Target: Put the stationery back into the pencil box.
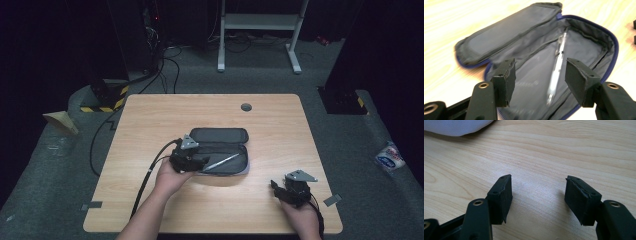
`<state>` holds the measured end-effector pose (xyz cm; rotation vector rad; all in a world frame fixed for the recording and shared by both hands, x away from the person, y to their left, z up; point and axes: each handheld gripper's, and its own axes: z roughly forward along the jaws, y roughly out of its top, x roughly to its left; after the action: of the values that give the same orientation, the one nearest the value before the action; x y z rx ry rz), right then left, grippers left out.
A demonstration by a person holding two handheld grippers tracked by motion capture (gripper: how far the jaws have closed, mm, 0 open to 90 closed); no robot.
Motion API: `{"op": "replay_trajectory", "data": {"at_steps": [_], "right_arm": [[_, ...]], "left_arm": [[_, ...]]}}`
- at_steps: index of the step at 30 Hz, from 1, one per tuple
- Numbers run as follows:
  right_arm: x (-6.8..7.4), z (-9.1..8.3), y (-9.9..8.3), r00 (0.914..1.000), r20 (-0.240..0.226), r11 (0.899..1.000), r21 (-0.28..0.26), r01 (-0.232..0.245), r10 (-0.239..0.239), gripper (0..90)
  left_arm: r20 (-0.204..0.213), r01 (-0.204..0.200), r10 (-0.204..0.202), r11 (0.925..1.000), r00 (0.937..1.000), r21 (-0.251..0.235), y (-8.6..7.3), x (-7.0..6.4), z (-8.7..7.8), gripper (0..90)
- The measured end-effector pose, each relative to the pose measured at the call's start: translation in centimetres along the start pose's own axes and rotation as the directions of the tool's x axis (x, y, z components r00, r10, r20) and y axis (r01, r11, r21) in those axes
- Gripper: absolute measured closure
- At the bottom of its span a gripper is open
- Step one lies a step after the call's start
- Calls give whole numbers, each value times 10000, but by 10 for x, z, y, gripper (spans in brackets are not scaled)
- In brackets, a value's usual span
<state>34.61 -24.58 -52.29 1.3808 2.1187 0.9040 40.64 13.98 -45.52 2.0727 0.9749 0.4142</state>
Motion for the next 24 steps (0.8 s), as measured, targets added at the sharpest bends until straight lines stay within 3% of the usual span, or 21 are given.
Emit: {"op": "replay_trajectory", "data": {"at_steps": [11, 16, 24], "right_arm": [[0, 0, 0, 10000, 41, 10000, -23, 32, -32, 383], [0, 0, 0, 10000, 33, 10000, -29, 22, -22, 384], [0, 0, 0, 10000, 21, 10000, -22, 9, -9, 384]], "left_arm": [[-144, 1144, -1156, 9913, 9932, -648, -27, 28, -45, 336], [-437, 1757, -1801, 9803, 9827, -901, -48, 43, -65, 278], [-1360, 2447, -2557, 9652, 9571, -928, -89, 61, -87, 176]]}}
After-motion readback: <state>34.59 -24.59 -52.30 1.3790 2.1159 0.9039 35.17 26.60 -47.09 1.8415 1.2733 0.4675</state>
